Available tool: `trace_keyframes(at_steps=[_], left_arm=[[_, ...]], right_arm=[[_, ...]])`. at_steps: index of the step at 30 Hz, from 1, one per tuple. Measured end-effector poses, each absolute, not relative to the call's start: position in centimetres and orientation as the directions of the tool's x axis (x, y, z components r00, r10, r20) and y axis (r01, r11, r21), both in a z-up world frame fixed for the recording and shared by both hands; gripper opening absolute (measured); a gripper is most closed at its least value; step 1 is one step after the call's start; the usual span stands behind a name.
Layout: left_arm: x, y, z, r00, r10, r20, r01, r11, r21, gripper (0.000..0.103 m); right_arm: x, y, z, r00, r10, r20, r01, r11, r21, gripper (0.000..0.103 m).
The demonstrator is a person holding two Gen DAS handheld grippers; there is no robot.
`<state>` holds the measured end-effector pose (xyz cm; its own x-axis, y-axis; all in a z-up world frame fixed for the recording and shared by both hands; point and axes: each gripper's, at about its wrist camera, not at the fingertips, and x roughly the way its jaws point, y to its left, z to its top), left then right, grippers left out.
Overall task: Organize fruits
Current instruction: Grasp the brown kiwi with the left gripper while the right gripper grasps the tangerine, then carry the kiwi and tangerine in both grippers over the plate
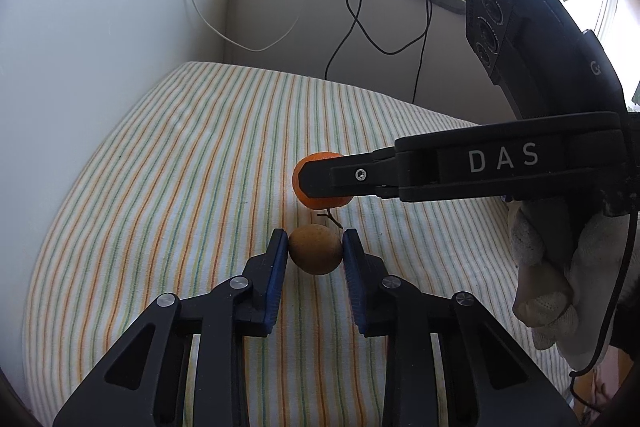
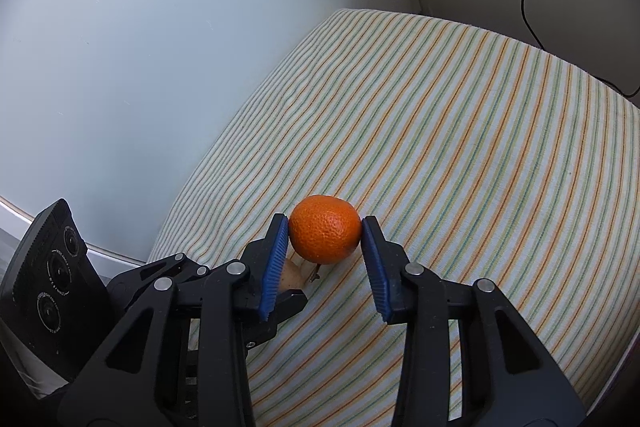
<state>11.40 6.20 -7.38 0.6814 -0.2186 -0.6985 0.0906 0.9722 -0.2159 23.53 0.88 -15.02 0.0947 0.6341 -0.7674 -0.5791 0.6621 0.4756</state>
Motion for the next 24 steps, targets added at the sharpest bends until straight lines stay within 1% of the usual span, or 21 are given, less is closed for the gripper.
trace_keyframes(at_steps=[14, 24], left_arm=[[9.9, 3.9, -4.9, 0.713, -0.232, -0.662, 0.140, 0.972, -0.190, 0.026], [10.1, -0.4, -3.6, 0.707, -0.306, -0.638, 0.231, 0.952, -0.200, 0.026]], right_arm=[[22.3, -3.3, -11.2, 0.173, 0.655, -0.736, -0.598, 0.663, 0.450, 0.039], [21.3, -10.1, -7.2, 0.289, 0.654, -0.699, -0.583, 0.699, 0.414, 0.039]])
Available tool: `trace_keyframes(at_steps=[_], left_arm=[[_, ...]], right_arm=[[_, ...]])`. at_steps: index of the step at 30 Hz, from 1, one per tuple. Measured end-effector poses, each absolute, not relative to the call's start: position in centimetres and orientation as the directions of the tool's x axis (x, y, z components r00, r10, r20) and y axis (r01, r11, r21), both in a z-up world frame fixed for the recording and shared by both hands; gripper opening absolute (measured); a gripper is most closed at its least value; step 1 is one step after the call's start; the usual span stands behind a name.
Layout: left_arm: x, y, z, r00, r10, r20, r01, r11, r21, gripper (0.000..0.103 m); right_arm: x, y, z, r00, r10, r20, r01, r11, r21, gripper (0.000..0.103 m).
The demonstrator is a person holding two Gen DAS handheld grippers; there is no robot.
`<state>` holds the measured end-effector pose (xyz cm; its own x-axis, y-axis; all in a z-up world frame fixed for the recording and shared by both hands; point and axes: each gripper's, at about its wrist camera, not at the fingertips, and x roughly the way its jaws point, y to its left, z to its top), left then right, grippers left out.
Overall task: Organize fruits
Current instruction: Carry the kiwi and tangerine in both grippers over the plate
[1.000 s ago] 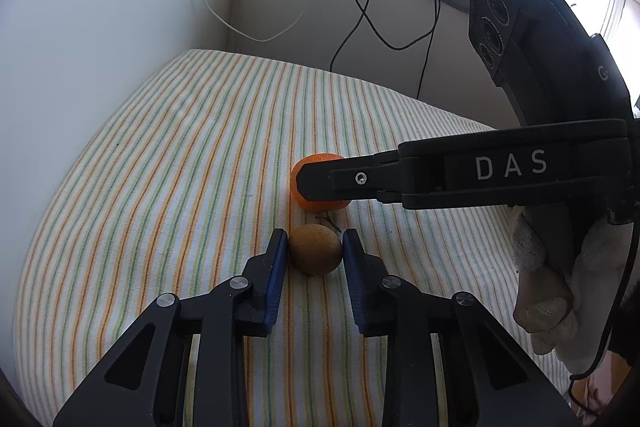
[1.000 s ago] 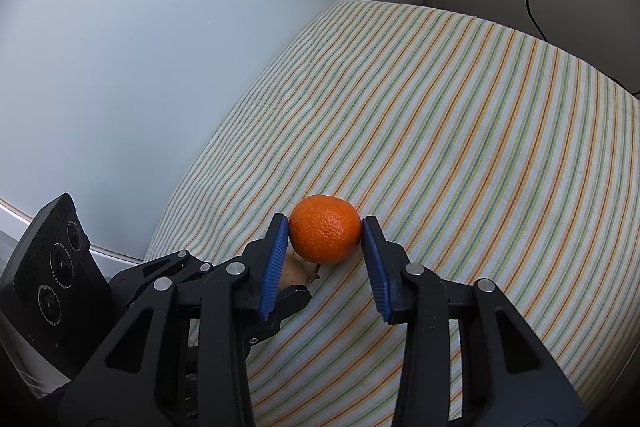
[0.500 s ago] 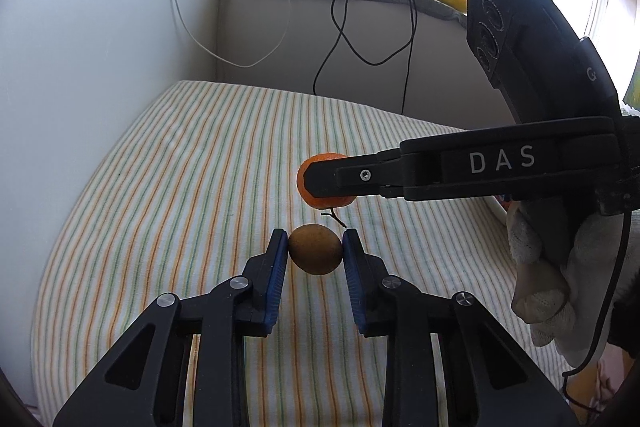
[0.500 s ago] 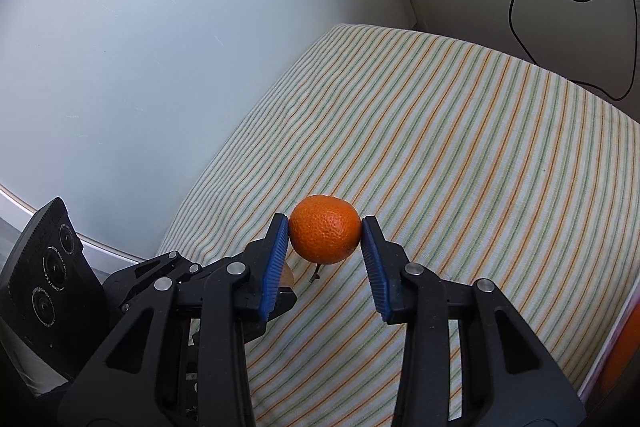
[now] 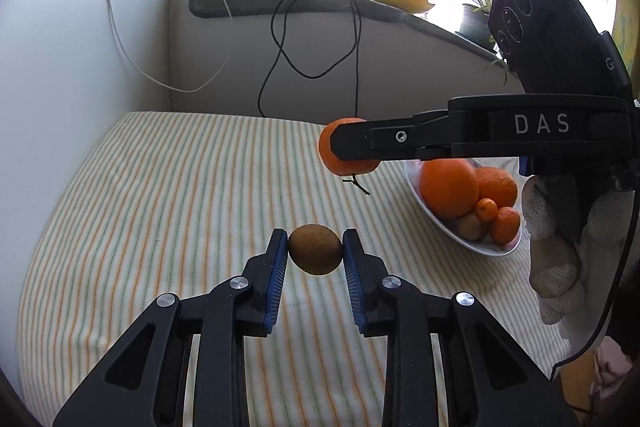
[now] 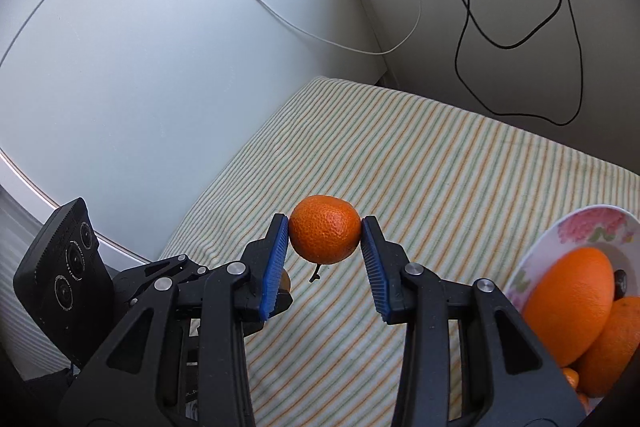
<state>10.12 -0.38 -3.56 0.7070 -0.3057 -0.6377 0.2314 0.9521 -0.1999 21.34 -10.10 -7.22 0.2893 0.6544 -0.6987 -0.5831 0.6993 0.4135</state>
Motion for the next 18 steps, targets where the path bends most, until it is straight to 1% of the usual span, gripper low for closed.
trace_keyframes(at_steps=[10, 18], left_arm=[[9.9, -5.6, -2.9, 0.674, -0.393, -0.625, 0.341, 0.917, -0.209, 0.026], [10.8, -9.6, -2.6, 0.642, -0.440, -0.628, 0.405, 0.890, -0.211, 0.026]], right_arm=[[22.1, -18.1, -4.8, 0.409, 0.606, -0.682, -0.508, 0.772, 0.382, 0.039], [23.1, -22.4, -5.0, 0.471, 0.546, -0.693, -0.436, 0.827, 0.355, 0.039]])
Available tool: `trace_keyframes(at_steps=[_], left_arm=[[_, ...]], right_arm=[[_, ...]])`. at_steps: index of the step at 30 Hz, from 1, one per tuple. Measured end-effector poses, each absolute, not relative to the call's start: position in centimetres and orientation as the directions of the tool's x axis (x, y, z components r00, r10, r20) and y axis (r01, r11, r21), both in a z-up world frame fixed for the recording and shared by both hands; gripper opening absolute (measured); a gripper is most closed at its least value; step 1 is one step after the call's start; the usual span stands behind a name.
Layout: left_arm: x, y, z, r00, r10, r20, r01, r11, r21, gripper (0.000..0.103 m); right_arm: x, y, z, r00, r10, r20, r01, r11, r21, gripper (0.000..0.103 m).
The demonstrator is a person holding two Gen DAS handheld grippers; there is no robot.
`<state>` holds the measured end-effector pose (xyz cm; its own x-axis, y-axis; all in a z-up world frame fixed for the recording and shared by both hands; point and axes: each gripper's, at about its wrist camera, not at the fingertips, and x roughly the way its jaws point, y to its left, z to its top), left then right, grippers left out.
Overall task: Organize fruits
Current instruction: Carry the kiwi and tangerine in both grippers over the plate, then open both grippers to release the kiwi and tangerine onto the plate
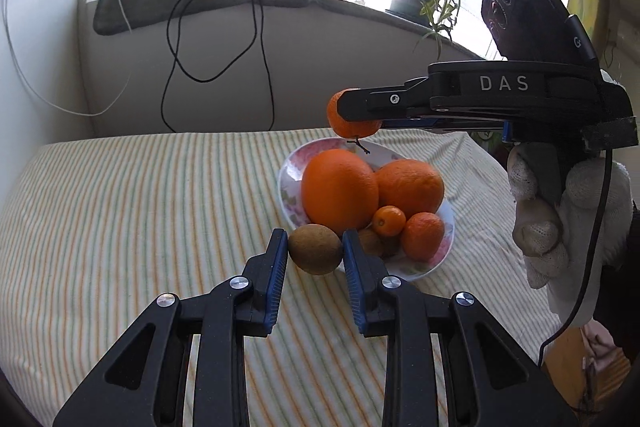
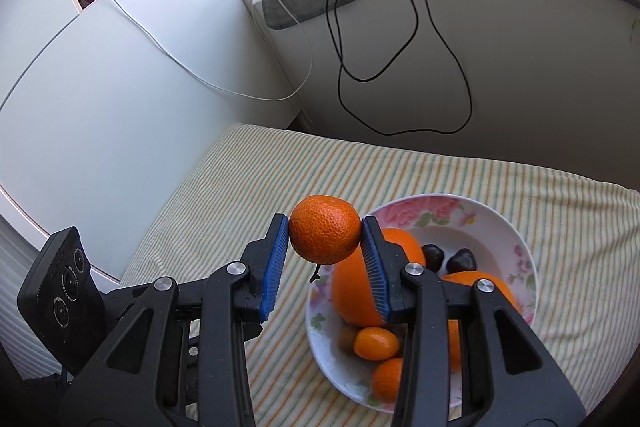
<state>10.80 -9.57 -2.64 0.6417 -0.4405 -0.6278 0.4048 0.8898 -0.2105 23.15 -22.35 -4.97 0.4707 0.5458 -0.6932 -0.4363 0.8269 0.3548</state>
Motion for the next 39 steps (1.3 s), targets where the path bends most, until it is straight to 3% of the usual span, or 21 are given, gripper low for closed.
trace_keyframes(at_steps=[18, 19, 22, 23, 24, 26, 35, 39], left_arm=[[12.7, -16.0, -1.9, 0.623, -0.487, -0.612, 0.491, 0.853, -0.179, 0.027], [12.8, -16.2, -1.8, 0.625, -0.484, -0.613, 0.490, 0.854, -0.175, 0.028], [12.9, -16.3, -1.7, 0.631, -0.480, -0.610, 0.485, 0.857, -0.172, 0.043], [12.9, -16.3, -1.7, 0.633, -0.479, -0.608, 0.485, 0.858, -0.171, 0.044], [12.9, -16.2, -1.7, 0.634, -0.476, -0.610, 0.484, 0.859, -0.169, 0.044], [12.8, -16.2, -1.6, 0.634, -0.474, -0.611, 0.483, 0.860, -0.166, 0.044], [11.0, -15.2, -1.2, 0.645, -0.467, -0.605, 0.472, 0.866, -0.165, 0.044], [10.3, -14.1, -1.1, 0.648, -0.459, -0.608, 0.446, 0.876, -0.185, 0.051]], right_arm=[[25.0, -26.6, -6.7, 0.489, 0.484, -0.726, -0.360, 0.870, 0.337, 0.039], [25.0, -26.6, -6.7, 0.491, 0.480, -0.727, -0.357, 0.872, 0.334, 0.039], [25.0, -26.6, -6.7, 0.485, 0.484, -0.728, -0.355, 0.870, 0.342, 0.040], [25.0, -26.7, -6.7, 0.490, 0.482, -0.726, -0.352, 0.872, 0.341, 0.043], [24.9, -26.8, -6.6, 0.498, 0.480, -0.722, -0.350, 0.873, 0.340, 0.054], [24.7, -27.0, -6.3, 0.513, 0.484, -0.709, -0.347, 0.872, 0.344, 0.061], [22.9, -27.5, -5.4, 0.542, 0.483, -0.688, -0.352, 0.874, 0.335, 0.061], [21.6, -28.1, -5.0, 0.567, 0.474, -0.674, -0.342, 0.879, 0.331, 0.061]])
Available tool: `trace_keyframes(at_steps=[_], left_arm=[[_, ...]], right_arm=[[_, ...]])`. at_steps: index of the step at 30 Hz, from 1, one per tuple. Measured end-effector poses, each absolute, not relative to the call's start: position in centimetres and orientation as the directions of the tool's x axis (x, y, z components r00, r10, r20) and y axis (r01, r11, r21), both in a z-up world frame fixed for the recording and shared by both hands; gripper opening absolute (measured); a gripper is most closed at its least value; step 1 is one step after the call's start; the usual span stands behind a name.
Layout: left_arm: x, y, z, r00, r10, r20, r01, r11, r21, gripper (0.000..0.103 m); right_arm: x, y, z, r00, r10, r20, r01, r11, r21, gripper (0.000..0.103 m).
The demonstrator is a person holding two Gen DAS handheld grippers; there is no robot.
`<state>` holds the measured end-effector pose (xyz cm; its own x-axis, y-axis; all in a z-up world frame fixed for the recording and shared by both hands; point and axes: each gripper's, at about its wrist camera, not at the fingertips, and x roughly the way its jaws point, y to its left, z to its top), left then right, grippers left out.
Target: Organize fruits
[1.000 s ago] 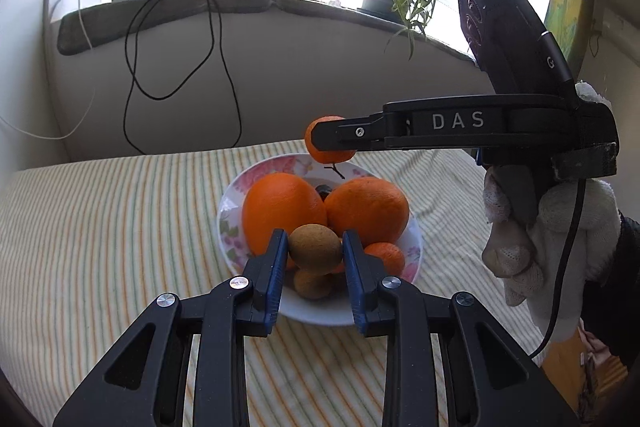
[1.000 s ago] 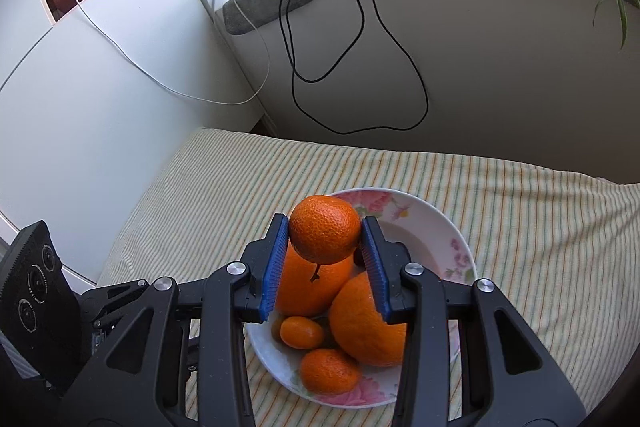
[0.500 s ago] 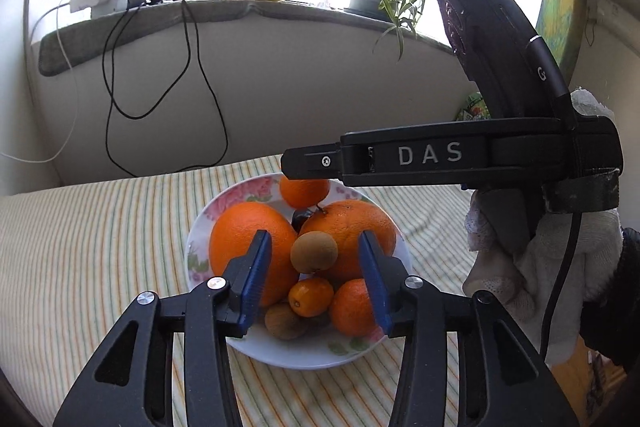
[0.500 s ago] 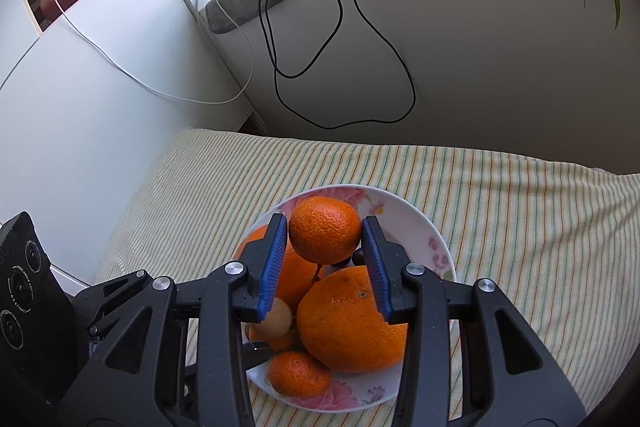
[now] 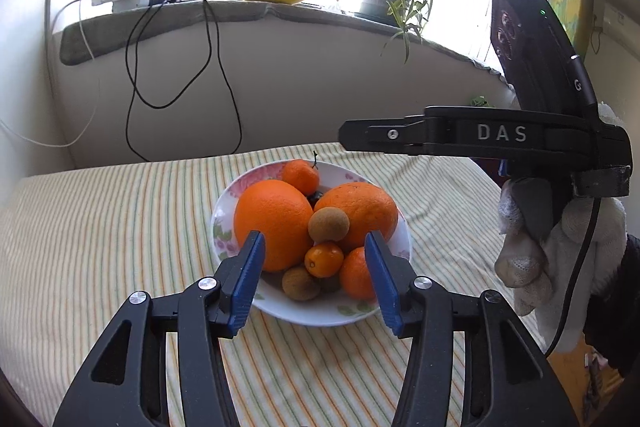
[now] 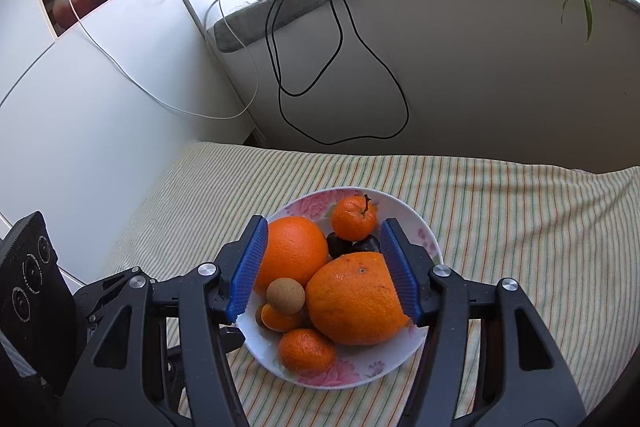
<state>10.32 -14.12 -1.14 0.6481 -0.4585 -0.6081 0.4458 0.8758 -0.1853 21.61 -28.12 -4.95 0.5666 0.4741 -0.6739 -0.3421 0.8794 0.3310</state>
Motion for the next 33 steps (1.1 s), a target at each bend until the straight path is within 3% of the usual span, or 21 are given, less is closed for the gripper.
trace_keyframes(at_steps=[3, 5, 9, 12, 14, 17, 21, 24, 33], left_arm=[[9.7, -13.6, -0.9, 0.654, -0.455, -0.604, 0.437, 0.879, -0.189, 0.051], [9.3, -13.4, -0.7, 0.659, -0.448, -0.604, 0.430, 0.883, -0.187, 0.060], [8.2, -13.2, -0.2, 0.673, -0.431, -0.601, 0.422, 0.891, -0.166, 0.065], [7.5, -13.2, 0.3, 0.690, -0.410, -0.597, 0.411, 0.900, -0.143, 0.076], [7.2, -13.0, 0.7, 0.705, -0.395, -0.589, 0.399, 0.908, -0.132, 0.078], [6.8, -12.8, 1.0, 0.721, -0.366, -0.588, 0.375, 0.920, -0.113, 0.082], [6.6, -12.3, 1.1, 0.731, -0.343, -0.590, 0.349, 0.931, -0.108, 0.082], [6.3, -12.0, 0.9, 0.734, -0.335, -0.591, 0.339, 0.935, -0.108, 0.082], [5.8, -11.7, 1.0, 0.745, -0.314, -0.589, 0.323, 0.942, -0.094, 0.082]], right_arm=[[20.4, -28.7, -4.3, 0.588, 0.470, -0.658, -0.338, 0.882, 0.327, 0.061], [19.4, -28.9, -3.8, 0.612, 0.450, -0.650, -0.335, 0.892, 0.302, 0.061], [16.9, -29.1, -2.9, 0.658, 0.410, -0.631, -0.334, 0.911, 0.244, 0.072], [15.2, -29.1, -2.3, 0.683, 0.377, -0.626, -0.328, 0.924, 0.198, 0.074], [14.1, -29.1, -2.0, 0.702, 0.357, -0.617, -0.322, 0.931, 0.172, 0.084], [12.7, -29.2, -1.7, 0.725, 0.333, -0.603, -0.312, 0.939, 0.144, 0.085], [11.3, -29.6, -1.8, 0.744, 0.302, -0.597, -0.279, 0.951, 0.133, 0.086], [10.7, -30.1, -2.0, 0.755, 0.289, -0.589, -0.253, 0.957, 0.145, 0.096], [10.0, -30.7, -2.3, 0.768, 0.261, -0.584, -0.218, 0.965, 0.145, 0.096]])
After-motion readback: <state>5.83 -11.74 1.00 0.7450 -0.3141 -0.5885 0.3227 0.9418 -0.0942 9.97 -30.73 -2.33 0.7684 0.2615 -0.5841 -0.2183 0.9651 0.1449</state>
